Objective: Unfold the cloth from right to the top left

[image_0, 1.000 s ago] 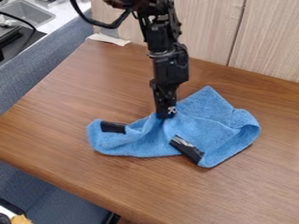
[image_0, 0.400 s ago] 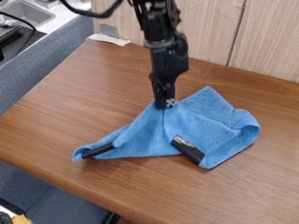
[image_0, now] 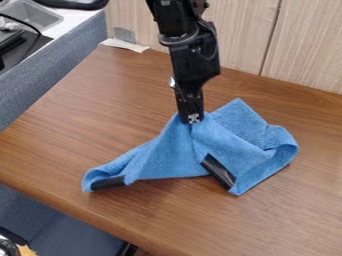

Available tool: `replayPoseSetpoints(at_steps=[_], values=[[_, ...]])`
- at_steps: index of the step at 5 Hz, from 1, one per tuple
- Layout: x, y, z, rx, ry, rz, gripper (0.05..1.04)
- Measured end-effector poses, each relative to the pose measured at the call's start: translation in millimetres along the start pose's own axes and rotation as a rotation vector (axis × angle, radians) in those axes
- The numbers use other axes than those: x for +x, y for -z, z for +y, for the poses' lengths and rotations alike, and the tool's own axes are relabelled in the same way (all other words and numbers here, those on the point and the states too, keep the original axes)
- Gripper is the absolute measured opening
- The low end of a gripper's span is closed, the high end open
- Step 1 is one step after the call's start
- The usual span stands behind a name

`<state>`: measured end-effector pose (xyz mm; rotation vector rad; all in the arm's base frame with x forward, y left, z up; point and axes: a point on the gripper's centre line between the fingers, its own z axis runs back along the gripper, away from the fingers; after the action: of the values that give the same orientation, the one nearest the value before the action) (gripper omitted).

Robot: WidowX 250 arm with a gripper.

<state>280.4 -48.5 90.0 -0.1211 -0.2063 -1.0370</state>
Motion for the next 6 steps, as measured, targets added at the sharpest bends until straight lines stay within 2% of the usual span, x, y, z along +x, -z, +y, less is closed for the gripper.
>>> replayPoseSetpoints(at_steps=[1,2,3,4,5,6], values=[[3,6,-36,-0.025,0.097,0.007,0.055],[2,21,-74,-0.087,0.198,0.026,0.055],[-10,37,-104,-0.132,0.284,0.065,0.055],[-20,49,-120,-0.155,0.341,0.090,0.079],[-24,56,-122,-0.171,0.337,0.106,0.234],[-27,54,-117,-0.172,0.307,0.120,0.500]])
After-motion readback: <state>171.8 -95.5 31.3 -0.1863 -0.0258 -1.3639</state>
